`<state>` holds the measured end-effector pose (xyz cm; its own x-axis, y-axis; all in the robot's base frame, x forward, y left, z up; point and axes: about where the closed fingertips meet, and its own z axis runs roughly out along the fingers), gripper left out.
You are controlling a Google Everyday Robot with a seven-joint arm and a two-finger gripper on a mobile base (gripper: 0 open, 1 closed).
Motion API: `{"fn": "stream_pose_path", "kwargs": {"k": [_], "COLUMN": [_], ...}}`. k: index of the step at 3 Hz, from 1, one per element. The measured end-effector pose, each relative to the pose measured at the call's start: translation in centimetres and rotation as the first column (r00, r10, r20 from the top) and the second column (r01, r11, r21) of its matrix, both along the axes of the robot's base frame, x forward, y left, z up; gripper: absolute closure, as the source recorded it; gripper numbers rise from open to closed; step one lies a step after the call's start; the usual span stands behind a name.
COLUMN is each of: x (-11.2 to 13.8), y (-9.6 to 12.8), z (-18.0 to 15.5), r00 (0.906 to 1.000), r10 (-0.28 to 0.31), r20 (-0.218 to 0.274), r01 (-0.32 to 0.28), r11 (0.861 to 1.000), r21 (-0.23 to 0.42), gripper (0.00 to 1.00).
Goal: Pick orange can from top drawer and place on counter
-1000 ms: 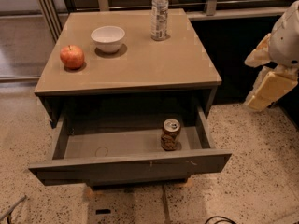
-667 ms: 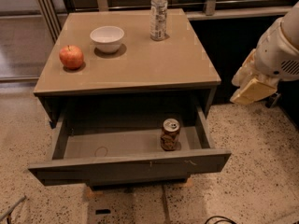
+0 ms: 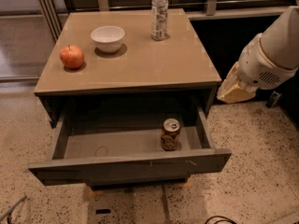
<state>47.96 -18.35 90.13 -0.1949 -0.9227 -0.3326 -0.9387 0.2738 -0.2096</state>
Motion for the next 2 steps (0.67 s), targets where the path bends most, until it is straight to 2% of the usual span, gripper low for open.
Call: {"fn": "stream_pose_path", "kwargs": {"k": [1, 2], "x": [0.1, 0.6], "y": [0.0, -0.3], "z": [-0.2, -2.3], "r00": [1.0000, 0.9998], "r10": [-0.002, -0.018], "r20": [0.000, -0.001], "r01": [0.002, 0.018], "r11": [1.000, 0.999], "r21": [0.004, 0.041], "gripper": [1.00, 1.00]}}
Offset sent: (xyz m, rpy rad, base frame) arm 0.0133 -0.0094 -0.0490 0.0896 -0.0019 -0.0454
